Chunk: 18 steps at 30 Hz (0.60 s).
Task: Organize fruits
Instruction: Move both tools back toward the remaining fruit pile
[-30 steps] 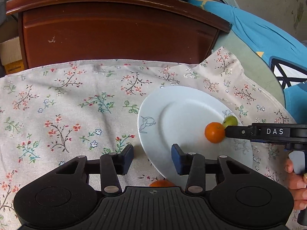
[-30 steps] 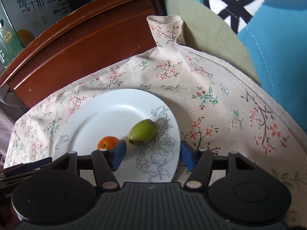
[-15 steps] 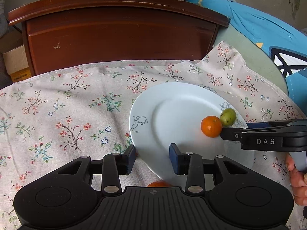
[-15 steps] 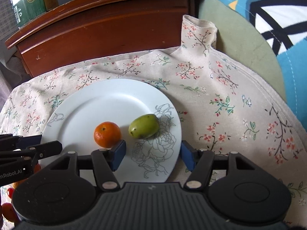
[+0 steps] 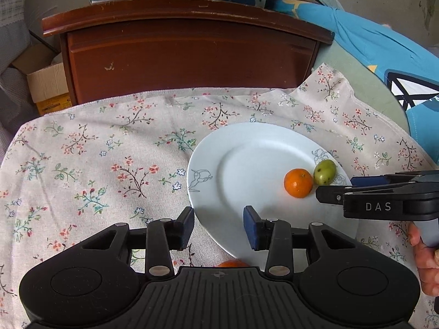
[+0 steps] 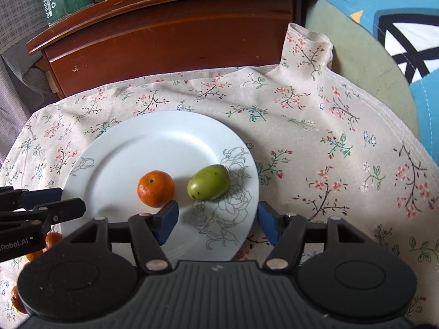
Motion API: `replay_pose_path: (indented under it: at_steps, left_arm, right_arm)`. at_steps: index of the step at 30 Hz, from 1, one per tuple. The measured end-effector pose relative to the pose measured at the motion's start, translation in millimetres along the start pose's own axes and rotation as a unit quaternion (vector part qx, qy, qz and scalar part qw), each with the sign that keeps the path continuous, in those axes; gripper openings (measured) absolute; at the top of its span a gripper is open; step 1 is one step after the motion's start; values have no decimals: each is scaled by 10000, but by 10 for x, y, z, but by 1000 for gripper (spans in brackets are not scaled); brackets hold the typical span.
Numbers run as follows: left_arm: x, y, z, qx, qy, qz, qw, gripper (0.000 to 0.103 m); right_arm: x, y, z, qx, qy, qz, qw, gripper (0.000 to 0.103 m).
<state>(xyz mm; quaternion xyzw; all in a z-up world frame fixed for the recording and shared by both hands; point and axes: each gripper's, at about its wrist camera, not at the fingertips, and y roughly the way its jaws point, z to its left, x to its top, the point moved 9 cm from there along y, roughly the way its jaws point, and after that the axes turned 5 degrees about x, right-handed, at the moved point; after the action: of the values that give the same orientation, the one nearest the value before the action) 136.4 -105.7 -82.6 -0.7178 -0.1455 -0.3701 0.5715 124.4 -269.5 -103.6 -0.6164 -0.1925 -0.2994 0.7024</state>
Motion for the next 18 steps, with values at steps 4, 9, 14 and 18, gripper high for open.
replay_pose_path:
  at_steps: [4,9,14,18]
  left_arm:
    - [9,-172,116,-20,-365,7,9993,38]
    - [-70,-442,190,123,-408,80,9991,39]
    - [-282,-702,237,282,-372,254,9986,50]
    - [-445,-817,261,327,-380,446,9977,50]
  right_arm:
    - [41,-190,20,-8,176,-110,9998,69]
    - [-4,-439,232,257,209,-238,9992,69]
    - [-208,-673,514,475,130,-226,9985,72]
    - [-419,-813,657,516,60,-160,9985,73]
